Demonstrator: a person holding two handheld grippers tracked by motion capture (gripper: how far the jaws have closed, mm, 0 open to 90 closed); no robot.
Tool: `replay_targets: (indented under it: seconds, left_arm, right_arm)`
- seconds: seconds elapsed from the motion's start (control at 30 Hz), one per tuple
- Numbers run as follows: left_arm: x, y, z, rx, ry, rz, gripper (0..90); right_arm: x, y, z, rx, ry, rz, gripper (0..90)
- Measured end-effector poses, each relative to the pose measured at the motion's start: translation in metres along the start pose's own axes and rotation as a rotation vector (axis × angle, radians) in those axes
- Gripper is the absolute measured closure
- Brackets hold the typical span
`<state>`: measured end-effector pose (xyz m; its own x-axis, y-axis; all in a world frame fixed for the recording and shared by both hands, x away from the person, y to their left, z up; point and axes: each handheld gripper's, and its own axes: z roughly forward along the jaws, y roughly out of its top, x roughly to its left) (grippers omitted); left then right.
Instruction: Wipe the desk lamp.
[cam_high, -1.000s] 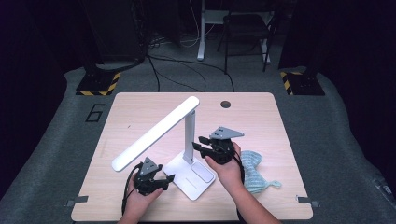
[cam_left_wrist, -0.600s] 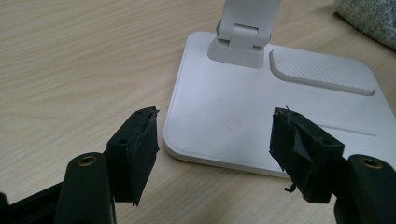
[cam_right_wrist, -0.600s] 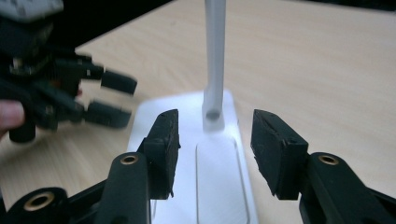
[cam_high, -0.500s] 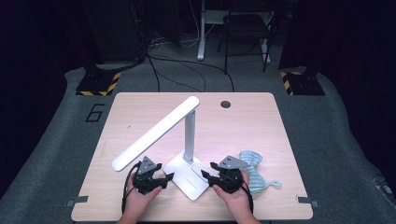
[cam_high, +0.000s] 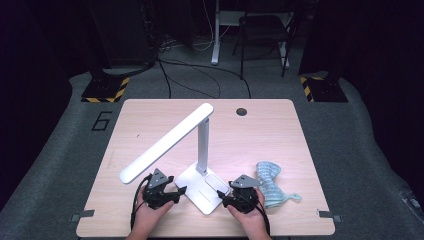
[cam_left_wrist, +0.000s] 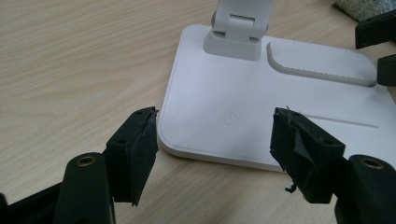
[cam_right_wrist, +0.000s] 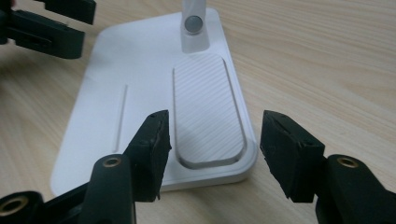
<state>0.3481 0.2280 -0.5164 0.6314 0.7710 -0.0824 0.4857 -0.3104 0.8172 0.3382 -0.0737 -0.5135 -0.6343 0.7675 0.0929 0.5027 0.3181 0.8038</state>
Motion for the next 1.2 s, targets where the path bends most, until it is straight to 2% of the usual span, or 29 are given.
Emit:
replay_targets:
  seconds: [0.03,0.07,0.1,0.17,0.2,0.33,0.37,0.53,0.73,0.8,0.83,0.87,1.0,1.07,1.1,1.13,1.17,1.2]
  left_arm:
    - [0.0,0.0,-0.001,0.009,-0.006,0.0,31.9]
    - [0.0,0.0,0.0,-0.003,-0.002,-0.004,31.9]
    - [0.0,0.0,0.0,0.0,-0.002,0.001,31.9]
    - [0.0,0.001,0.0,0.009,-0.01,0.002,31.9]
    - [-0.001,0.0,0.0,-0.003,-0.002,0.0,31.9]
    - [-0.003,0.0,0.0,0.007,-0.011,0.011,31.9]
    - [-0.004,0.0,0.001,-0.001,-0.006,0.009,31.9]
    - [-0.004,0.0,0.002,0.005,-0.007,0.009,31.8]
    - [-0.005,0.0,0.002,0.016,-0.016,0.016,31.8]
    - [-0.006,0.0,0.003,0.01,-0.013,0.006,31.8]
    - [-0.005,0.0,0.002,0.021,-0.018,0.019,31.8]
    - [-0.006,-0.001,0.003,0.014,-0.016,0.003,31.8]
    - [-0.005,-0.001,0.003,0.018,-0.015,0.015,31.8]
    - [-0.005,-0.001,0.004,0.023,-0.019,0.007,31.8]
    - [-0.006,-0.001,0.004,0.027,-0.025,-0.002,31.8]
    - [-0.007,-0.002,0.005,0.018,-0.013,-0.002,31.7]
    - [-0.007,-0.002,0.005,0.022,-0.015,0.01,31.7]
    - [-0.007,-0.002,0.006,0.024,-0.021,0.005,31.7]
  right_arm:
    - [-0.001,-0.001,0.001,0.003,-0.017,-0.007,42.1]
    - [-0.002,-0.001,0.002,0.001,-0.019,-0.005,41.4]
    - [-0.004,-0.002,0.003,0.01,-0.004,0.014,41.3]
    - [-0.006,-0.002,0.005,0.023,0.0,0.019,42.0]
    - [-0.007,-0.001,0.005,0.019,-0.002,0.019,42.2]
    - [-0.009,0.001,0.007,0.019,-0.013,0.047,42.6]
    - [-0.011,0.001,0.007,0.022,-0.018,0.039,42.7]
    - [-0.016,0.005,0.01,0.024,-0.031,0.06,42.4]
    - [-0.024,0.009,0.013,0.022,-0.015,0.1,41.5]
    - [-0.026,0.01,0.014,0.028,-0.02,0.108,41.3]
    - [-0.027,0.01,0.015,0.014,-0.024,0.104,41.2]
    - [-0.028,0.011,0.015,0.028,-0.025,0.099,41.2]
    - [-0.03,0.015,0.018,0.021,-0.039,0.102,41.0]
    - [-0.03,0.017,0.019,0.026,-0.047,0.123,40.8]
    - [-0.032,0.018,0.02,0.03,-0.048,0.112,40.7]
    - [-0.032,0.019,0.021,0.034,-0.048,0.12,40.7]
    - [-0.032,0.02,0.022,0.034,-0.058,0.122,40.7]
    - [-0.032,0.021,0.023,0.033,-0.059,0.131,40.7]
